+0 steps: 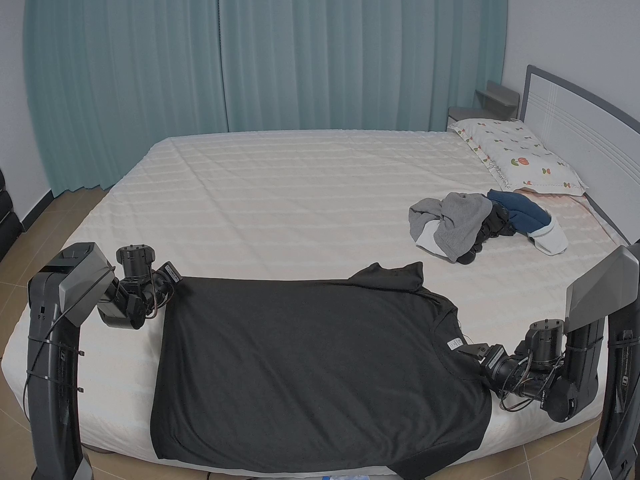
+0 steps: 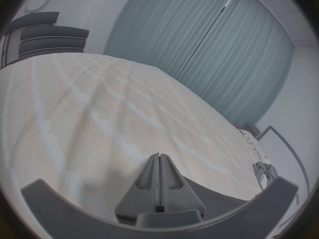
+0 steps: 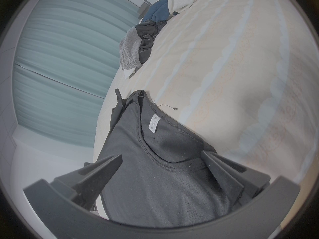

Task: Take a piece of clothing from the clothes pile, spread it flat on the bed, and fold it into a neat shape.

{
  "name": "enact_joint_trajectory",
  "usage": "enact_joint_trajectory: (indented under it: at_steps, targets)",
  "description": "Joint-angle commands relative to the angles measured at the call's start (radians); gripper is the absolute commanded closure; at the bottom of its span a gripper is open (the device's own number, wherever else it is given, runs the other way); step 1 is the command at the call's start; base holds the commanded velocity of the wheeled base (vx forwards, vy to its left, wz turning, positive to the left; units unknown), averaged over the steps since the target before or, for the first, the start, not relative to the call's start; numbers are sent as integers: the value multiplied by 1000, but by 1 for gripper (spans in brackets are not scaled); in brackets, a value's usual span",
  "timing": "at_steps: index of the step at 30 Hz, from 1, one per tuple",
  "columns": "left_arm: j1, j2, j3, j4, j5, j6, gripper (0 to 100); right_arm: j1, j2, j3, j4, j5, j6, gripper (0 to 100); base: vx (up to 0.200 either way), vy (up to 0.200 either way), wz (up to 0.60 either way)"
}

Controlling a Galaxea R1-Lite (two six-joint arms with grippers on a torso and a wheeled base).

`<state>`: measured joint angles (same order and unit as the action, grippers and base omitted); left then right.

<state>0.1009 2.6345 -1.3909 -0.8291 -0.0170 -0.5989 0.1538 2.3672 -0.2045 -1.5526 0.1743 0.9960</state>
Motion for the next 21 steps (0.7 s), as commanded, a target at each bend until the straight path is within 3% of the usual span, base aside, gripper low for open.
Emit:
enact_joint_trajectory:
  at_steps: [1, 2, 9, 11, 16, 17, 21]
  targets:
    - [-1, 1, 1, 4, 0, -7, 100, -10, -3, -19, -11, -1, 1, 0, 0, 0, 0]
    - [-1, 1, 1, 5, 0, -13, 0, -11, -10, -24, -12, -1, 1, 0, 0, 0, 0]
    - [-6, -10, 23, 1, -1, -62, 0, 41, -94, -81, 3, -10, -14, 0, 0, 0, 0]
    - [-3, -19, 41, 1, -1, -113, 0, 87, -114, -150, 69, -18, -48, 0, 0, 0, 0]
    - [-3, -50, 78, -2, -8, -165, 0, 90, -168, -316, 353, -25, -207, 0, 0, 0, 0]
    - [-3, -54, 92, -4, -8, -165, 0, 84, -160, -408, 459, -53, -246, 0, 0, 0, 0]
    - [-3, -56, 101, -2, -11, -165, 0, 73, -106, -584, 591, -94, -272, 0, 0, 0, 0]
